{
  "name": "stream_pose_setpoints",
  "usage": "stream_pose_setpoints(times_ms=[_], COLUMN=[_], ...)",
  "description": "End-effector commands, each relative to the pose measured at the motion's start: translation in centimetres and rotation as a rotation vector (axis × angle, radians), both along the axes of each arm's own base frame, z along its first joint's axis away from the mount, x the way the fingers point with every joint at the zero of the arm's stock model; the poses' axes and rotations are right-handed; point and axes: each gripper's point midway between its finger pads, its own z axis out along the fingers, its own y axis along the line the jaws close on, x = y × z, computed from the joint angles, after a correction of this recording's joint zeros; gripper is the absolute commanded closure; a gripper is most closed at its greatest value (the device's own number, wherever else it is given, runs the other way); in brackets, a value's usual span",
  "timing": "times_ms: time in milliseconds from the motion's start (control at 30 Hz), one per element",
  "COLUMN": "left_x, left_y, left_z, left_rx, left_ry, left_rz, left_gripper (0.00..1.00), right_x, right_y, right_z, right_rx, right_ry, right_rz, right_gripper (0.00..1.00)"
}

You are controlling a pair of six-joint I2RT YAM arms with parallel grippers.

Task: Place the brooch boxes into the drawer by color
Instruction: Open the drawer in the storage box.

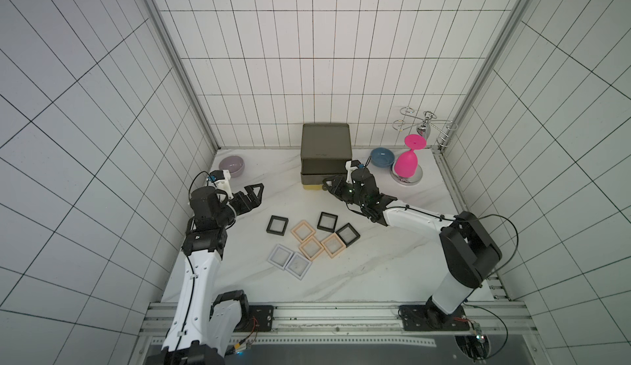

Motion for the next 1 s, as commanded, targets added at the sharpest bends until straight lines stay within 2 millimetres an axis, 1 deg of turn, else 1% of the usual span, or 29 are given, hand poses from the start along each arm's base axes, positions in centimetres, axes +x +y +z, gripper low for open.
stream_pose_setpoints(times_ms=[0, 200, 333, 433, 467, 533, 600, 733, 867, 967], left_x=[0.2, 0.2, 0.2, 0.2, 0.2, 0.1, 0.1, 0.2, 0.2, 0.2], left_y=[-0.1, -0.2, -0.2, -0.2, -0.2, -0.2, -0.2, -0.2, -0.2, -0.2], left_z=[-0.3, -0.3, -0.3, -0.4, -0.4, -0.4, -0.4, -0.4, -0.4, -0.5], left_rx=[-0.013, -0.015, -0.017, -0.019, -0.018, -0.018, -0.019, -0.018, -0.02, -0.021], left_ry=[0.0, 0.001, 0.002, 0.004, 0.003, 0.004, 0.004, 0.004, 0.006, 0.008], left_rz=[-0.011, -0.014, -0.014, -0.016, -0.016, -0.016, -0.017, -0.018, -0.017, -0.019], left_gripper=[0.02, 0.01, 0.01, 0.01, 0.02, 0.01, 0.01, 0.01, 0.02, 0.02], right_x=[-2.3, -3.8, -4.2, -4.3, -4.3, -4.3, -4.4, -4.5, -5.1, -6.2], right_y=[0.1, 0.0, -0.5, -0.7, -0.7, -0.8, -0.9, -1.4, -1.8, -3.4], right_z=[-0.5, -1.2, -1.7, -1.7, -1.8, -1.9, -1.9, -1.6, -0.9, -1.6], right_rx=[-0.014, -0.041, -0.053, -0.059, -0.062, -0.071, -0.079, -0.088, -0.122, -0.217], right_ry=[0.007, 0.013, 0.018, 0.015, 0.016, 0.015, 0.011, -0.003, -0.027, -0.044], right_rz=[0.035, 0.048, 0.037, 0.038, 0.039, 0.039, 0.036, 0.028, 0.045, 0.057], right_gripper=[0.73, 0.73, 0.73, 0.72, 0.69, 0.53, 0.43, 0.34, 0.31, 0.31])
